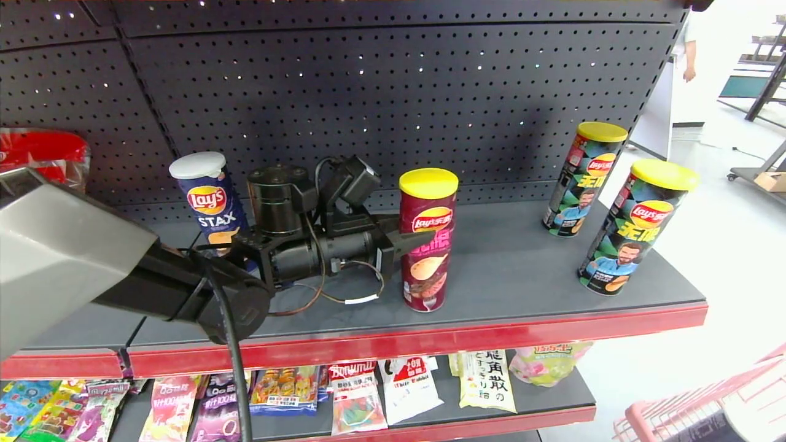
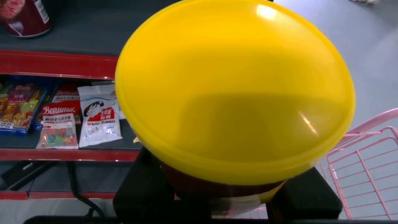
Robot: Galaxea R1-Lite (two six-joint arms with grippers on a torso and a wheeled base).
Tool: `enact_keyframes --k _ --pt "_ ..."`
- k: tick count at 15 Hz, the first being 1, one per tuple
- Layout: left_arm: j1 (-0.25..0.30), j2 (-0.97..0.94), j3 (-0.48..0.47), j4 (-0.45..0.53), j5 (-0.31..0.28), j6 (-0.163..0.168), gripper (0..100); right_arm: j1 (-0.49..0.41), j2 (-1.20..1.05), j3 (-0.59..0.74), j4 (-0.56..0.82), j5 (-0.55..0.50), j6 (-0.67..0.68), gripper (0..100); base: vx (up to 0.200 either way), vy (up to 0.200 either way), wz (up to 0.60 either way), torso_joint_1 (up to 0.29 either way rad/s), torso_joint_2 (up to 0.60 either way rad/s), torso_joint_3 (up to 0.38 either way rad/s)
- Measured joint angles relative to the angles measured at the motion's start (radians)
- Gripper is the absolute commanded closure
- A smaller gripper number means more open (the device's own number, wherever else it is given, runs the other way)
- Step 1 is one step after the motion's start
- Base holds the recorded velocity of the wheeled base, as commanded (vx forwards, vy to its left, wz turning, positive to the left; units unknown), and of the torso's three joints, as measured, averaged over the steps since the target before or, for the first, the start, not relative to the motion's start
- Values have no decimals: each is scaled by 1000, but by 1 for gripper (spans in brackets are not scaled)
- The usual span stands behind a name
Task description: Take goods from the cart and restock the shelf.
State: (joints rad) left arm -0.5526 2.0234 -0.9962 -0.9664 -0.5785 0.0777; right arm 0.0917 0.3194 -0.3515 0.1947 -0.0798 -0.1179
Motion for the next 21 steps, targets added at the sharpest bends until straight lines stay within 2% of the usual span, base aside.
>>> enact_keyframes --k 8,17,21 --pt "-13 -54 104 -9 -10 4 100 0 -1 -6 0 0 0 100 0 0 0 0 0 0" --pt "-7 -73 111 1 -46 0 100 0 -11 -11 0 -2 0 100 0 0 0 0 0 0" --pt "-7 -87 119 -3 -41 6 100 0 -11 -15 0 -2 0 100 0 0 0 0 0 0"
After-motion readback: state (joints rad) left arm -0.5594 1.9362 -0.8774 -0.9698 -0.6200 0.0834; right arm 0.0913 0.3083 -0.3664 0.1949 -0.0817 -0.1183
